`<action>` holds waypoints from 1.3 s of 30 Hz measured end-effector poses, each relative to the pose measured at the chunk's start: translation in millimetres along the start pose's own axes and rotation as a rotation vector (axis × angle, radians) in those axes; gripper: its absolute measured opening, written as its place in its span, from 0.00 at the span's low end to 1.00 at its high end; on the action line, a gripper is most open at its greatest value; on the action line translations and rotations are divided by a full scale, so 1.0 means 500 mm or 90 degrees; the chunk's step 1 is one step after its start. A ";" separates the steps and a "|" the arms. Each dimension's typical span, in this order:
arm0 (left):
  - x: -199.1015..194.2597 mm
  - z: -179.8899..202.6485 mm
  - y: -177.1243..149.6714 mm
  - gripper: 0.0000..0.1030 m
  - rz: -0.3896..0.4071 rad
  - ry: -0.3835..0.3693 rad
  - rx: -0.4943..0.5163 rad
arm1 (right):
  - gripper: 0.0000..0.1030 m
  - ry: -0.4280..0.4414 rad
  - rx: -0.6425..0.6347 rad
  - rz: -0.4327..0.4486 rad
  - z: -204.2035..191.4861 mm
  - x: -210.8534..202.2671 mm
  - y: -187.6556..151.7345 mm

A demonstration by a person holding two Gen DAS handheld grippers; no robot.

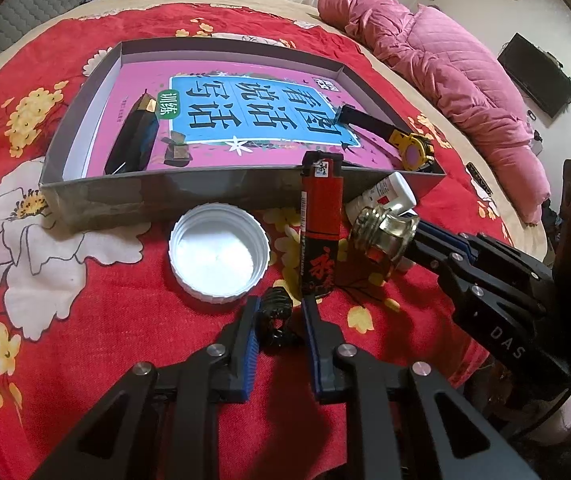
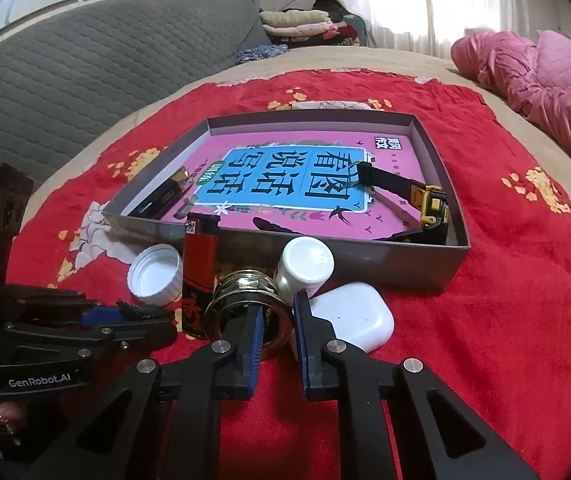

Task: Organize rigid objects
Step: 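Grasp the black spring clip with the left gripper while the right gripper grasps the gold metal jar, then lift the clip over the box with the left gripper while the right gripper lifts the jar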

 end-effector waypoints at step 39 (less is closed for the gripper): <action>-0.050 0.019 0.012 0.15 0.032 -0.013 0.022 | 0.09 0.023 -0.010 0.030 -0.025 -0.044 0.021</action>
Point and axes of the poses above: each gripper's, at about its wrist camera, not at the fingertips, and x roughly the way its jaws point, z to its right, y to its top, the point moved 9 cm from there along x, roughly the way its jaws point, and after that the axes turned 13 degrees about z, right-handed, at the moved point
